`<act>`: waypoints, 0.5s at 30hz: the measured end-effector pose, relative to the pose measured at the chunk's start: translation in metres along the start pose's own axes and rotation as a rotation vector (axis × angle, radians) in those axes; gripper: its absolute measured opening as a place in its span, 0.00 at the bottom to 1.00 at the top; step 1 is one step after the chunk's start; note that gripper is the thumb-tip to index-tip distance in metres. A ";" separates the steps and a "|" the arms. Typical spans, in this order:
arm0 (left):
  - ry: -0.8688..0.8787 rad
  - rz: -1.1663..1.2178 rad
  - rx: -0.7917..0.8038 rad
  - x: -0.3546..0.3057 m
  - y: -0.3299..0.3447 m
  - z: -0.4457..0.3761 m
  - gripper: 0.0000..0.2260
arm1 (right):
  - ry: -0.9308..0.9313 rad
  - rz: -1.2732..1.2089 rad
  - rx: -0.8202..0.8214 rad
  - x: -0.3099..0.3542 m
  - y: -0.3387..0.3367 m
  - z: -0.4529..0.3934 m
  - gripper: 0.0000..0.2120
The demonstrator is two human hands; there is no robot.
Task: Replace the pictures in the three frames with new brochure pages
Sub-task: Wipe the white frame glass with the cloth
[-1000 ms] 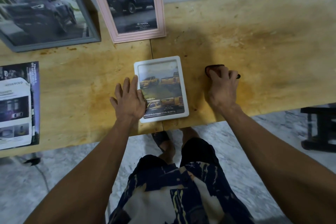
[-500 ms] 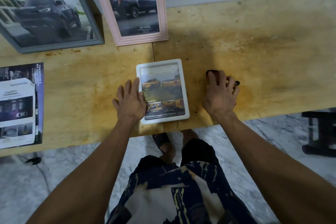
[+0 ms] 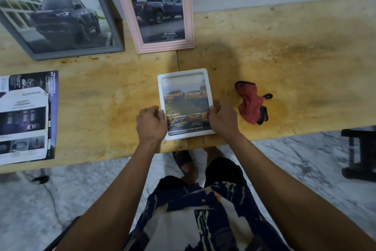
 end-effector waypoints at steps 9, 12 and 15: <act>-0.223 0.301 0.015 -0.012 0.000 0.007 0.09 | 0.101 -0.174 0.048 0.010 0.006 0.001 0.11; -0.331 0.427 0.022 -0.011 -0.001 0.003 0.07 | 0.170 -0.299 0.065 0.015 0.007 0.004 0.11; -0.411 0.611 0.036 -0.013 -0.002 0.007 0.08 | 0.243 -0.411 0.107 0.019 0.007 0.009 0.10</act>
Point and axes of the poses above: each hand's wrist, its own z-axis away from the middle knuckle, its own y-axis out of the palm, x = y × z, the point moved 2 cm from there along -z, towards the middle knuckle, and after that the axes turned 12 degrees about z, right-handed, at the moved point
